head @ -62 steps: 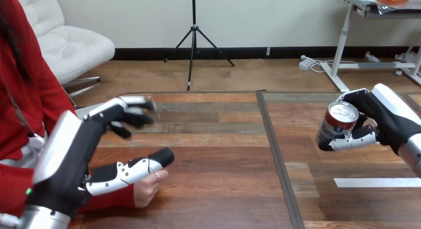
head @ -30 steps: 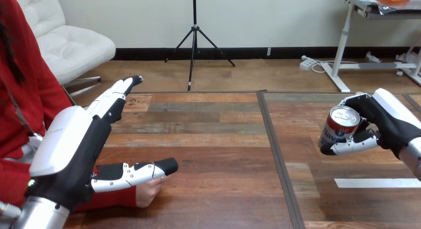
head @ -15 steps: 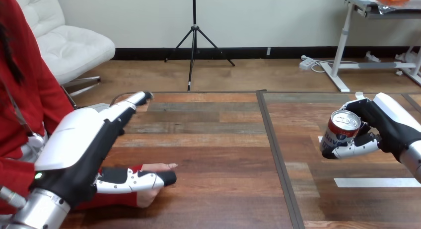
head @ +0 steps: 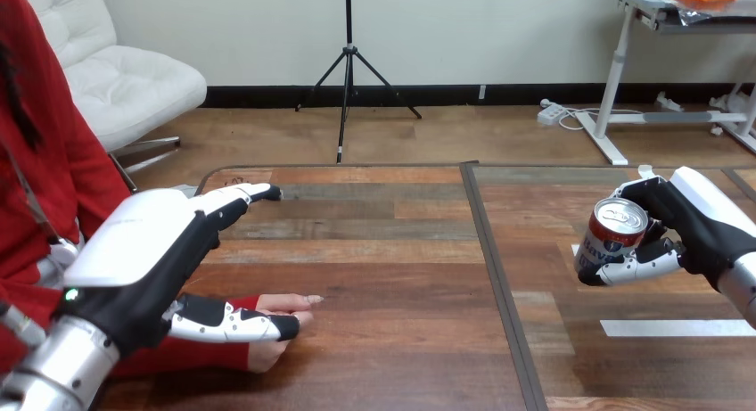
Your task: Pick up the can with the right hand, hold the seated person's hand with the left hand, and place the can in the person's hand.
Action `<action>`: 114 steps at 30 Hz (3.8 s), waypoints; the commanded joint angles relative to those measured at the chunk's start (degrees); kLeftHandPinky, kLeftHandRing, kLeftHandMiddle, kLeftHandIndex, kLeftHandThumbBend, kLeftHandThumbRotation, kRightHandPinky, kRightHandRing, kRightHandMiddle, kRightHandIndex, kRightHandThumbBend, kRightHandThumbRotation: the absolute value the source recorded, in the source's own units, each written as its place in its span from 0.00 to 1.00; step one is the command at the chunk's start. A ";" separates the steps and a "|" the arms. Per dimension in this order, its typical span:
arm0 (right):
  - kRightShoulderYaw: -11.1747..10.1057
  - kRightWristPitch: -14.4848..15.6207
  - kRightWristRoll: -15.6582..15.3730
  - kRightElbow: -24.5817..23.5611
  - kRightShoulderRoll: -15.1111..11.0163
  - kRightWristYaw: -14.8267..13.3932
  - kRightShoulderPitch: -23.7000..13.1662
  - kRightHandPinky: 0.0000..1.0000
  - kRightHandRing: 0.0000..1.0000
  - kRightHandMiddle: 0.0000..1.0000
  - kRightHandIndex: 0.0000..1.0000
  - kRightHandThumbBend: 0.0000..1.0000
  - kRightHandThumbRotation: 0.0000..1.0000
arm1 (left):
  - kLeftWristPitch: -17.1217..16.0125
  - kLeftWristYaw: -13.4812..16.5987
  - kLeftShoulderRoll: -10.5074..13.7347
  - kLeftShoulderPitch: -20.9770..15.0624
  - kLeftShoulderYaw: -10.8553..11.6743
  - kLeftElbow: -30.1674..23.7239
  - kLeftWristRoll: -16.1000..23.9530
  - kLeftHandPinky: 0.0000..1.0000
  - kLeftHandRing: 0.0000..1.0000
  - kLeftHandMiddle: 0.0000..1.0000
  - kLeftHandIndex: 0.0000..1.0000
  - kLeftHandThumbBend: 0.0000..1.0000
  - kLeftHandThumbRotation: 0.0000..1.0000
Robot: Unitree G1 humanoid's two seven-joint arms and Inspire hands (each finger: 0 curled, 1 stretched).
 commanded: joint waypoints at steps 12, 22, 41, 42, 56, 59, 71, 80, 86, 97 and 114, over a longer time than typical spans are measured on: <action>-1.16 -1.51 0.56 0.46 -0.50 -1.98 -4.98 0.41 0.42 0.46 0.47 0.77 0.00 | -1.61 1.64 4.91 -8.25 -2.84 5.92 3.43 0.59 0.77 0.82 0.79 1.00 0.32; -1.27 -1.52 0.90 0.89 -0.32 -1.65 -5.42 0.40 0.42 0.46 0.47 0.77 0.00 | -2.61 5.29 5.56 -10.76 -5.30 10.72 8.26 0.58 0.76 0.81 0.78 1.00 0.32; -1.22 -1.47 0.79 0.72 -0.57 -1.39 -5.97 0.39 0.41 0.45 0.47 0.77 0.00 | -2.40 10.05 6.00 -15.61 -10.48 21.01 14.17 0.62 0.78 0.83 0.78 1.00 0.37; -1.25 -1.20 0.89 0.58 -0.59 -1.11 -5.99 0.39 0.41 0.45 0.47 0.77 0.00 | -2.48 10.36 6.01 -15.95 -10.83 21.81 14.37 0.62 0.78 0.83 0.78 1.00 0.37; -1.16 -0.55 0.71 0.44 -0.98 -0.70 -6.45 0.38 0.40 0.45 0.47 0.77 0.00 | -1.58 10.83 6.38 -19.44 -14.21 27.44 15.70 0.65 0.80 0.83 0.79 1.00 0.39; -1.18 -1.00 0.58 0.42 -1.16 -1.02 -6.41 0.37 0.40 0.45 0.47 0.77 0.00 | -0.52 9.23 6.70 -20.32 -14.98 28.07 15.97 0.67 0.81 0.84 0.80 1.00 0.40; -1.37 -1.23 0.70 0.65 -1.51 -0.97 -6.72 0.36 0.39 0.44 0.47 0.77 0.00 | 1.66 6.87 7.34 -22.85 -17.17 30.57 16.14 0.72 0.85 0.88 0.84 1.00 0.43; -1.28 -1.95 0.44 1.24 -1.76 -1.34 -7.24 0.36 0.38 0.44 0.47 0.78 0.00 | 2.29 6.31 8.07 -24.86 -18.87 32.98 16.43 0.74 0.85 0.88 0.85 1.00 0.44; -1.36 -1.60 0.53 1.14 -1.91 -1.06 -7.49 0.36 0.38 0.44 0.47 0.79 0.00 | 1.99 6.45 8.59 -26.32 -20.05 34.96 16.66 0.75 0.86 0.89 0.85 1.00 0.46; -1.47 -1.39 0.29 0.44 -2.22 -1.49 -7.66 0.36 0.38 0.43 0.47 0.79 0.00 | 2.80 5.71 9.14 -28.38 -21.77 37.09 17.47 0.75 0.87 0.90 0.86 1.00 0.47; -1.68 -0.65 0.21 -0.43 -2.57 -1.29 -7.71 0.36 0.38 0.43 0.47 0.78 0.00 | 2.49 3.31 10.24 -30.25 -22.92 38.46 16.84 0.78 0.88 0.90 0.86 1.00 0.44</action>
